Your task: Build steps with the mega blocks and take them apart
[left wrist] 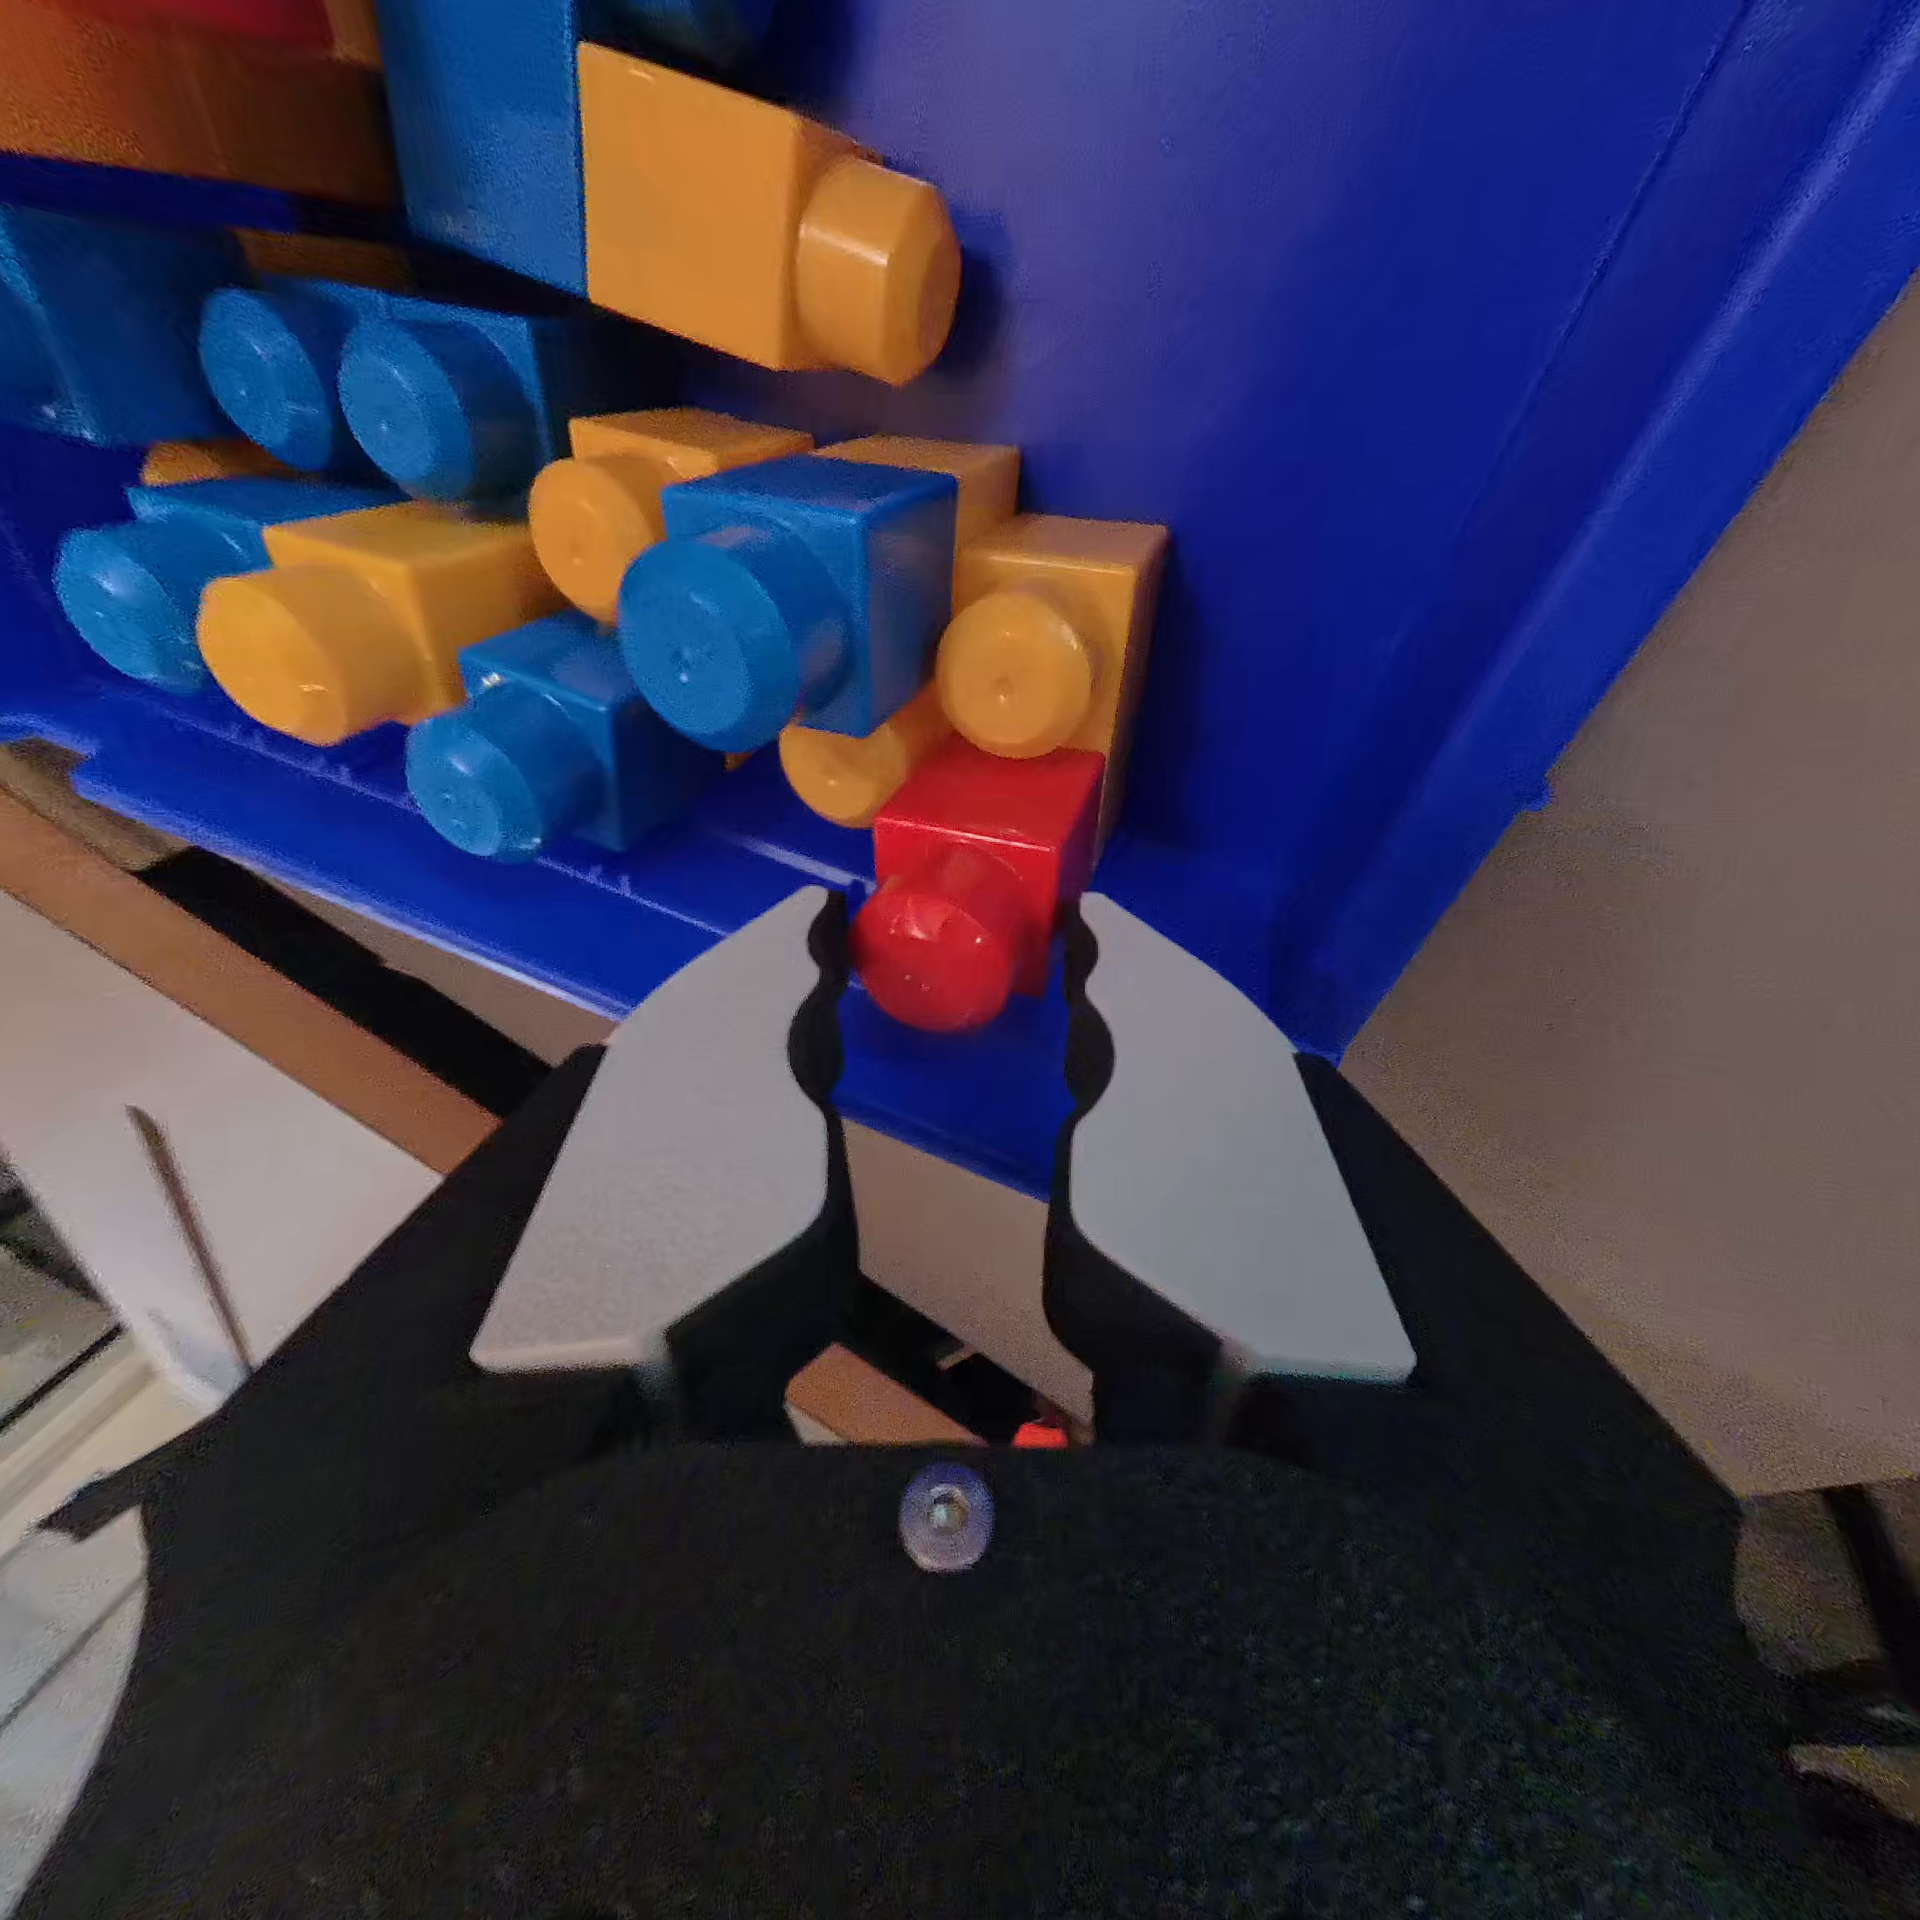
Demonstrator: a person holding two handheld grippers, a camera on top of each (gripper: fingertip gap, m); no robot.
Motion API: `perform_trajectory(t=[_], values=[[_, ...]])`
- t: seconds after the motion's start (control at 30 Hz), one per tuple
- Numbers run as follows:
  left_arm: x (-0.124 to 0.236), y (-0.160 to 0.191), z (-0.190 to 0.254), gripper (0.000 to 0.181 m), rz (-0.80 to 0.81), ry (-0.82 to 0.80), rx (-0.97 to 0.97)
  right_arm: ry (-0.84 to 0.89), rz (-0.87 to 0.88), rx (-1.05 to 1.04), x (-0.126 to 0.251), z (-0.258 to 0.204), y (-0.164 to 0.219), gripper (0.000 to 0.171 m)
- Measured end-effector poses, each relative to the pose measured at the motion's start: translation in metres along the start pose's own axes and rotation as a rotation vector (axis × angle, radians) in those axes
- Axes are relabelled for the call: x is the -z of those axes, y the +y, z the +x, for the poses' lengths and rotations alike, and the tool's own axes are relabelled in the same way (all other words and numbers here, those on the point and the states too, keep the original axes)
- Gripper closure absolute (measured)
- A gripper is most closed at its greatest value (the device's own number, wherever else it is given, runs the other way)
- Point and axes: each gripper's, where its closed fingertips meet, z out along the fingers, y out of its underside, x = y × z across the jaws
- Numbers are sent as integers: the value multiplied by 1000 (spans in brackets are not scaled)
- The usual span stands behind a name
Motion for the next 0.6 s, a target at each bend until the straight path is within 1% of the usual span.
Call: perform_trajectory(t=[0.1,0.2,0.37,0.43,0.5,0.6], values=[[3,-10,3,143,37,-22,-53,-14,-10,-1,-1,-3,2,171],[12,-14,12,145,57,-2,-82,-25,-10,11,-2,-5,1,171],[51,-26,10,146,204,-35,-67,-37,8,30,0,-9,-3,171],[73,-33,7,146,293,-60,-52,-43,15,29,0,-10,-4,171],[98,-44,6,146,415,-72,-31,-48,23,29,1,-11,-6,171],[140,-71,13,147,664,-62,2,-64,38,28,2,-14,-9,171]])
